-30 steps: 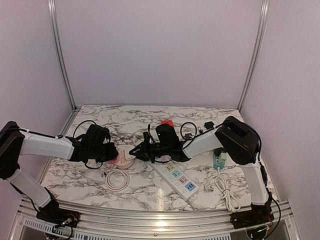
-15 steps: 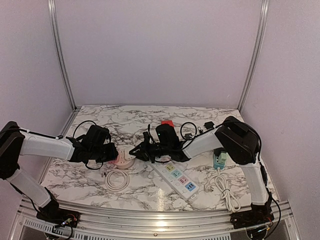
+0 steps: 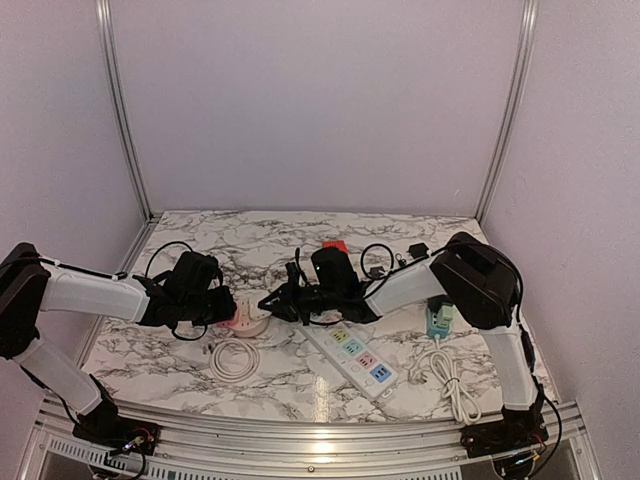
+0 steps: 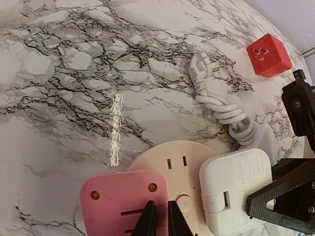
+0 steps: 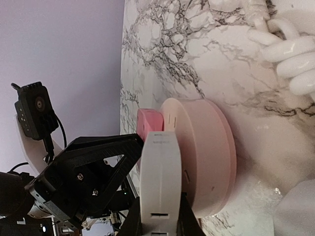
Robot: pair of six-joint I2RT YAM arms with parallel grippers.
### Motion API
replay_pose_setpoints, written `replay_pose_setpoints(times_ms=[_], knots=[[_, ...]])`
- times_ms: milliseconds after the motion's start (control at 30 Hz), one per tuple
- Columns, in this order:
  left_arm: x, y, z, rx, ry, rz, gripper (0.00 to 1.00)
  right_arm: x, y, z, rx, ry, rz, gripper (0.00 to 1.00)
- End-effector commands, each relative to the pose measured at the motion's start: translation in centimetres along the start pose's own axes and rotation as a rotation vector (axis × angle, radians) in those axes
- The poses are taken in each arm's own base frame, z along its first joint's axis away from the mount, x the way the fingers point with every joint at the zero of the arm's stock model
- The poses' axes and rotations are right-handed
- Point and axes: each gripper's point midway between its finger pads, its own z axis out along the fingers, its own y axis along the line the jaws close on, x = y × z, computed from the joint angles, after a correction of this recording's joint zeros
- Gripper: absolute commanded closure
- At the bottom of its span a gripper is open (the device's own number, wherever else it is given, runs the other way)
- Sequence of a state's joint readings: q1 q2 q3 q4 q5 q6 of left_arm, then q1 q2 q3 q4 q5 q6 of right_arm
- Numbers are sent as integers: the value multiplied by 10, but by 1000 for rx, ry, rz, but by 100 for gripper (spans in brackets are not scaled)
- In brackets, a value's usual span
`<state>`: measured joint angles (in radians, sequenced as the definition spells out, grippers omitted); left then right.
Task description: Pull the plug off the socket
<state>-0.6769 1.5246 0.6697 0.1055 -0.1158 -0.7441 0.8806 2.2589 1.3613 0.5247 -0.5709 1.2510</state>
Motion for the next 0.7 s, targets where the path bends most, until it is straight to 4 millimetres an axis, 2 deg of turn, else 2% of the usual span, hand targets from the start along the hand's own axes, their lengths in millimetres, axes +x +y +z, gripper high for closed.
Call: replay_pose_setpoints(times_ms=[0,367,667], knots=[[131,69,2,-196,462,46,88,26,156,-16,-390,77,-297,100],[131,68,1,-194,457,47,89,23,174,-18,-423,70,-272,100],[124,62,-3,-175,438,51,89,15,163,-18,-356,25,-232,100]])
